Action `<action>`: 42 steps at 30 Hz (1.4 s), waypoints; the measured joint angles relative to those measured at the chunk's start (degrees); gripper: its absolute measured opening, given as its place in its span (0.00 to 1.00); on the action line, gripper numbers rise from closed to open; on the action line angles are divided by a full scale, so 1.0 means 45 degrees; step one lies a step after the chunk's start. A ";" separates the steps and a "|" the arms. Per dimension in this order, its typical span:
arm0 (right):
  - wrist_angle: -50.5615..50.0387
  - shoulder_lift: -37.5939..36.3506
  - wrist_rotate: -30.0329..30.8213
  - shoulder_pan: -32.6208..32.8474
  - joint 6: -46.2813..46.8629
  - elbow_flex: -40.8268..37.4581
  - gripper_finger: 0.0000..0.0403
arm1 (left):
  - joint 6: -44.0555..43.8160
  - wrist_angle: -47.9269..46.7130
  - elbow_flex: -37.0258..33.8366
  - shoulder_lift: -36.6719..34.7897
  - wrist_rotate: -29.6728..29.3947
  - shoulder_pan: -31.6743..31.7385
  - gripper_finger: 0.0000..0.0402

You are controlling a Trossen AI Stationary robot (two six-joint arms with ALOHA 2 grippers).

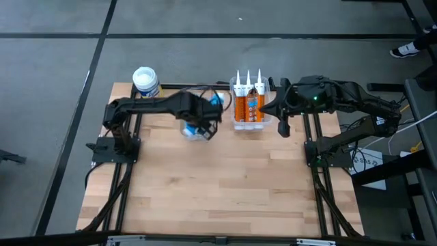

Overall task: Pick & place silicon tubes, Sealant and Lysol wipes
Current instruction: Put the blue sealant into the left transparent bin

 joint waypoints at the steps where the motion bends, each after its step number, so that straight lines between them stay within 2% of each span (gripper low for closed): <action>1: -0.0242 0.0000 0.0006 0.0000 0.0084 0.0000 0.03 | 0.0077 0.0307 0.0000 0.0000 0.0078 0.0266 0.54; 7: -0.1470 0.0000 0.0703 0.0000 0.0483 0.0000 0.03 | 0.0298 0.1611 0.0000 0.0000 0.0329 0.1716 0.54; 13: -0.1578 -0.0109 0.1234 0.0000 0.0390 0.0000 0.03 | 0.0469 0.2257 -0.0060 0.0000 0.0554 0.2630 0.54; 18: -0.1573 -0.0211 0.1239 0.0000 0.0102 0.0000 0.03 | -0.0656 0.2697 -0.0549 0.0010 0.0761 0.3151 0.54; 22: -0.1573 -0.0238 0.1245 0.0000 0.0081 0.0000 0.03 | -0.1874 0.3027 -0.1054 0.0005 0.0883 0.3179 0.54; 27: -0.1568 -0.0238 0.1268 0.0000 -0.0111 0.0000 0.03 | -0.3272 0.3161 -0.1725 0.0019 0.1913 0.3040 0.54; 32: -0.1563 -0.0238 0.1273 0.0000 -0.0326 0.0000 0.03 | -0.4373 0.3595 -0.2625 0.0019 0.2110 0.3022 0.54; 42: -0.1549 -0.0238 0.1268 -0.0001 -0.0535 0.0000 0.03 | -0.5410 0.5624 -0.4185 0.0010 0.3101 0.3582 0.55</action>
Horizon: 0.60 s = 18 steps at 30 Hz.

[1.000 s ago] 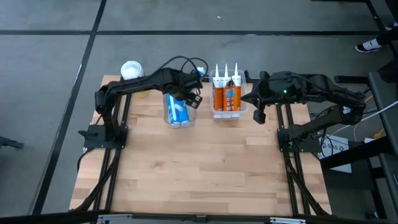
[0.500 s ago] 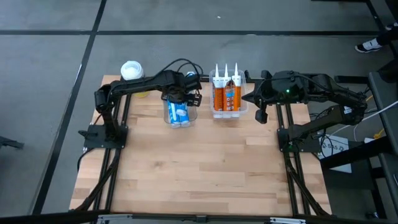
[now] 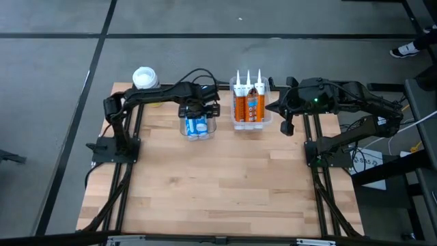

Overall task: Pick & place silicon tubes, Sealant and Lysol wipes
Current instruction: Put the blue sealant into the left transparent bin

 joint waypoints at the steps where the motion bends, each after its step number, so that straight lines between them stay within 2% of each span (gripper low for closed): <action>1: 0.0000 0.0000 0.0000 -0.0004 0.0005 0.0000 0.03 | -0.0138 0.0081 -0.0102 0.0000 0.0039 0.0066 0.55; 10: 0.0017 0.0000 0.0015 -0.0004 -0.0039 0.0000 0.03 | -0.0268 0.0742 -0.0657 0.0000 0.0534 0.0578 0.55; 13: 0.0034 0.0000 0.0406 0.0000 -0.0029 0.0000 0.03 | -0.0309 0.1264 -0.1027 0.0000 0.0795 0.0681 0.55; 18: 0.0038 0.0000 0.0534 -0.0004 -0.0019 0.0000 0.03 | -0.0349 0.1512 -0.1148 0.0000 0.0677 0.0673 0.55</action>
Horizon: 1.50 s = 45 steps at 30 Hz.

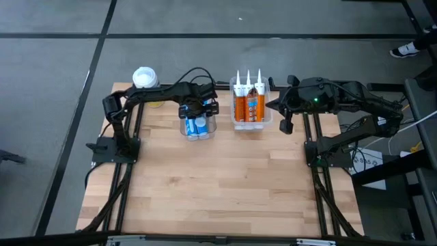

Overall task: Pick & place silicon tubes, Sealant and Lysol wipes
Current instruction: Put the blue sealant into the left transparent bin, then return to Home Position

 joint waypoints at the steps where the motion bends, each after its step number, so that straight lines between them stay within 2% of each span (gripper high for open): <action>1: -0.0004 0.0000 0.0000 0.0000 0.0003 0.0000 0.03 | -0.0003 0.0031 0.0000 0.0000 0.0017 0.0009 0.55; 9: 0.0001 0.0000 0.0009 0.0000 0.0000 0.0000 0.03 | 0.0393 0.0769 0.0000 0.0000 -0.0085 0.0049 0.58; 23: 0.0001 0.0000 0.0045 0.0000 -0.0004 0.0000 0.03 | 0.0631 0.1470 0.0024 -0.0010 0.0506 0.0044 0.77; 34: 0.0001 0.0000 0.0121 0.0000 0.0013 0.0000 0.03 | 0.0640 0.1557 0.0024 -0.0010 0.0597 0.0044 0.77; 40: 0.0001 0.0000 0.0119 0.0000 0.0015 0.0000 0.03 | 0.1288 0.1543 0.0024 -0.0081 0.0834 -0.0017 0.77; 45: 0.0001 0.0000 0.0112 0.0000 0.0209 0.0000 0.03 | 0.1850 0.1557 0.0024 -0.0831 -0.0001 -0.0338 0.77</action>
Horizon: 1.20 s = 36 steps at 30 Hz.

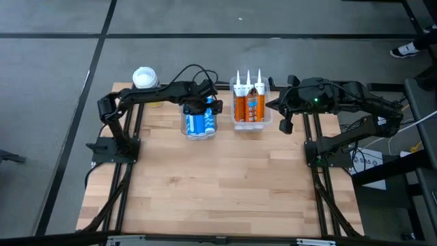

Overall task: Pick & place silicon tubes, Sealant and Lysol wipes
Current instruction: Return to Home Position

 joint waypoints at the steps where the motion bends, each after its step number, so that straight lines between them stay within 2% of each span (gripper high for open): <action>1: 0.0000 0.0000 -0.0035 0.0000 0.0106 0.0000 0.03 | 0.0137 0.0005 0.0000 -0.0179 -0.0260 -0.0085 0.77; 12: 0.0010 0.0005 -0.1643 0.0005 0.0202 0.0000 0.03 | 0.2008 0.0027 0.0005 -0.2640 -0.3087 -0.1555 0.72; 17: 0.0045 0.0005 -0.1823 0.0005 0.0447 0.0000 0.03 | 0.2944 0.0020 0.0005 -0.3102 -0.3650 -0.2056 0.65; 23: 0.0537 0.0020 -0.3187 0.0005 0.0332 0.0000 0.03 | 0.3650 0.0072 0.0005 -0.3244 -0.3667 -0.2359 0.49; 27: 0.0853 0.0063 -0.3492 0.0005 0.0277 -0.0024 0.03 | 0.4266 0.0082 0.0005 -0.3244 -0.3649 -0.2554 0.36; 30: 0.1644 -0.0004 -0.3592 0.0000 0.0194 -0.0566 0.03 | 0.4524 0.0083 0.0005 -0.3244 -0.3685 -0.2699 0.26; 36: 0.3839 -0.0107 -0.4869 0.0005 0.0203 -0.2532 0.03 | 0.4559 0.0106 0.0004 -0.3244 -0.3748 -0.2863 0.08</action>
